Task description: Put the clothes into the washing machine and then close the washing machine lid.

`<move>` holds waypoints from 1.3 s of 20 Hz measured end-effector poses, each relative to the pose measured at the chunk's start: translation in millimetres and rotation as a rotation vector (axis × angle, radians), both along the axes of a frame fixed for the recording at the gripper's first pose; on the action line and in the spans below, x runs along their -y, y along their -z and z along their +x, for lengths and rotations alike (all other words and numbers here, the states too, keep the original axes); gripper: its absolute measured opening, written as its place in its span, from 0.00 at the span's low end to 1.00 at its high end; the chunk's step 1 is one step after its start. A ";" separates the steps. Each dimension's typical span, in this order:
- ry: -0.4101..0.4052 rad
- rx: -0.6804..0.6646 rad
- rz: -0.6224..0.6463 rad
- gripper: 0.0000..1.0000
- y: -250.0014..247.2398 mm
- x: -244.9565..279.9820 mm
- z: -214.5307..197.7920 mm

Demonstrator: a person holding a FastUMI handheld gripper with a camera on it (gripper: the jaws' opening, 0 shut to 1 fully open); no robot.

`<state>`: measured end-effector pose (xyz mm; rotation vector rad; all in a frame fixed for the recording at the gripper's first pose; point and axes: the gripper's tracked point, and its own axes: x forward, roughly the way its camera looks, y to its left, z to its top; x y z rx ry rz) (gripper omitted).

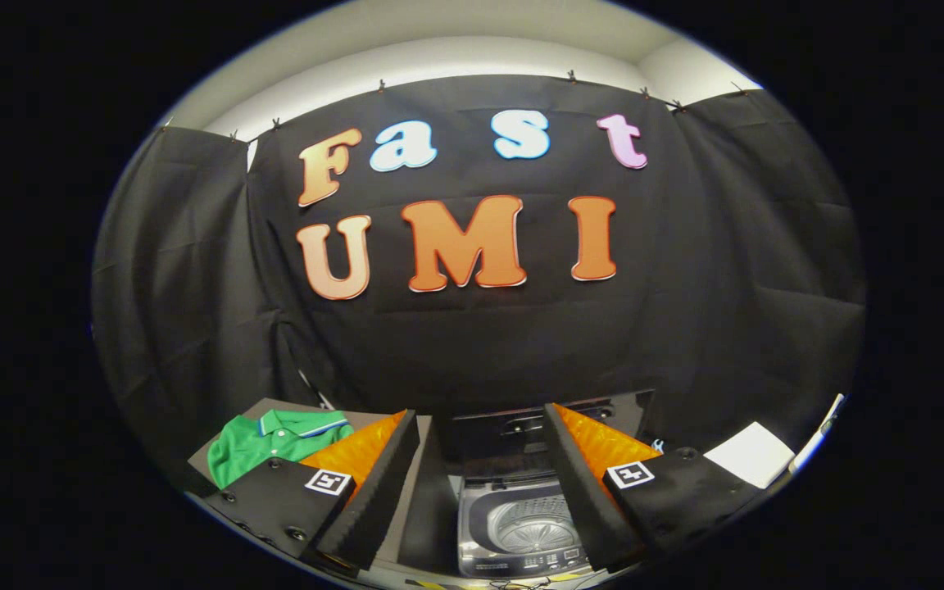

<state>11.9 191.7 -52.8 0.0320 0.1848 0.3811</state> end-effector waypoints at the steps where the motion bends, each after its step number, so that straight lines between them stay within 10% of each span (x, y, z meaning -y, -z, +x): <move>1: -0.029 -0.011 -0.002 0.98 4.4 -16.1 -1.6; 16: -0.420 -0.202 -0.106 0.98 95.8 -182.9 -66.9; 26: -0.479 -0.286 -0.198 0.98 142.9 -225.1 -78.1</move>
